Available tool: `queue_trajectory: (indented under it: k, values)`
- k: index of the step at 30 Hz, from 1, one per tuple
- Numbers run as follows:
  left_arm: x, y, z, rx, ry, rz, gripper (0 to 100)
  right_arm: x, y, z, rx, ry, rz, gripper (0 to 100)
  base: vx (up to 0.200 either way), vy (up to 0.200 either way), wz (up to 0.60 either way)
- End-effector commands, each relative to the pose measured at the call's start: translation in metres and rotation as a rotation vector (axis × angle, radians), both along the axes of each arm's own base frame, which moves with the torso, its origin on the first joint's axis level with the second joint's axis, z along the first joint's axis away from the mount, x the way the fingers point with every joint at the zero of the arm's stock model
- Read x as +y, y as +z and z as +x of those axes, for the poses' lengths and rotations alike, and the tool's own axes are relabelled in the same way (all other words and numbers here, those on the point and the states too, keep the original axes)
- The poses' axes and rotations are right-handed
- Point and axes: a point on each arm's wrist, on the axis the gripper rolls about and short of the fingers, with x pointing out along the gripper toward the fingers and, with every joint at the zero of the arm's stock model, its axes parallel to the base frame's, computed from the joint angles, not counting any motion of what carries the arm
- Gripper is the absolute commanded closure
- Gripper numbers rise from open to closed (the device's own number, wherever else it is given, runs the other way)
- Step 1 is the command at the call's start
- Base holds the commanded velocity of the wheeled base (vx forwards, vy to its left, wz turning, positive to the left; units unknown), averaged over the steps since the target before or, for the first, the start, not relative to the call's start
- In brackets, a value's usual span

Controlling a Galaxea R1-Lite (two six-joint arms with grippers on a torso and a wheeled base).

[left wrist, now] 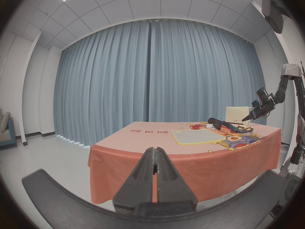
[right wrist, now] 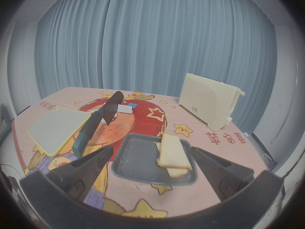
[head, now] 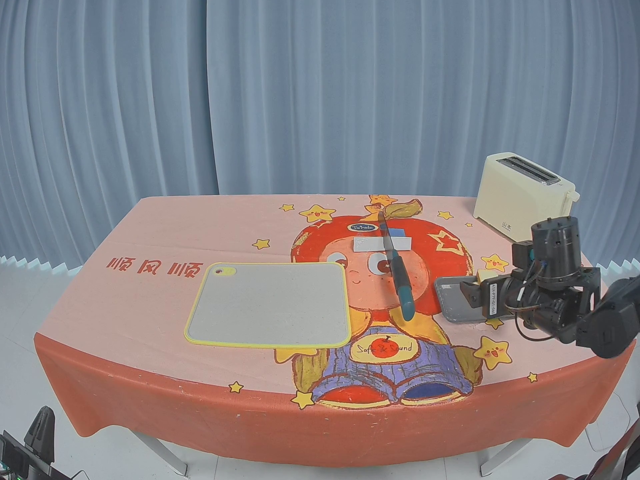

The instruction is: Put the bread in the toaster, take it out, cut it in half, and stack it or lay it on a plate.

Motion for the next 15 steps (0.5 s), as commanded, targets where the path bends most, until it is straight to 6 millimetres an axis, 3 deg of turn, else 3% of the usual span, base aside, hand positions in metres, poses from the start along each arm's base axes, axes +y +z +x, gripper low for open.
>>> queue_trajectory:
  k: [1,15]
  values:
    - [0.000,-0.005,0.000,0.001,0.000,-0.002,100,-0.018,0.020,-0.034,-0.064,-0.013,0.027,0,0.000,0.000,0.00]
    - [0.000,-0.005,0.000,0.001,-0.007,0.003,100,-0.057,0.037,-0.051,-0.136,-0.131,0.051,0,0.000,0.000,0.00]
